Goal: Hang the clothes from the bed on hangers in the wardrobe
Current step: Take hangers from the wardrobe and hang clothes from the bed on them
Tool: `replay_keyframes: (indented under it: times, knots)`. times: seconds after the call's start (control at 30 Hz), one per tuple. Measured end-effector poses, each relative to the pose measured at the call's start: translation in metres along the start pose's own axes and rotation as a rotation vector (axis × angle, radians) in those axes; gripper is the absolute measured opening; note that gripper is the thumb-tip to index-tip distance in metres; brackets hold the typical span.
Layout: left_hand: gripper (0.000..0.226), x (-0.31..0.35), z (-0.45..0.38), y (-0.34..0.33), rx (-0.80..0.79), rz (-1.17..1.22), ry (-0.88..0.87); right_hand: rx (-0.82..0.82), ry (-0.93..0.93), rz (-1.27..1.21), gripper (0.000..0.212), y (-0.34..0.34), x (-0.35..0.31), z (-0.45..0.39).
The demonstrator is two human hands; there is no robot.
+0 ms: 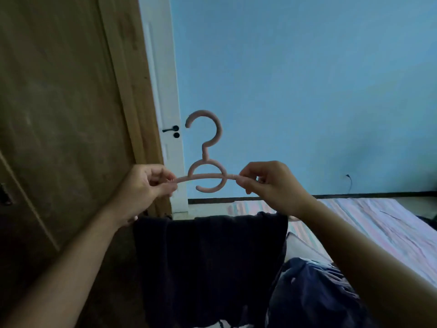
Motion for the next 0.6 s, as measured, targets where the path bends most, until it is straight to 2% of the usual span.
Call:
replay_keyframes:
  times: [0.23, 0.6]
  knots:
    - [0.010, 0.033, -0.027, -0.042, -0.198, 0.033, -0.183, 0.065, -0.186, 0.199, 0.017, 0.039, -0.007, 0.055]
    - [0.007, 0.067, -0.010, -0.102, -0.540, 0.138, -0.357, 0.284, -0.447, 0.327, 0.013, 0.057, -0.043, 0.163]
Point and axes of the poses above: each hand's wrist, its own z-axis away from the middle knuckle, its own y-axis out of the back of the hand, x = y × z, the point moved 5 cm from there along -z, towards the middle knuckle, and after that the axes turned 2 degrees about -x, right-handed, at the moved point
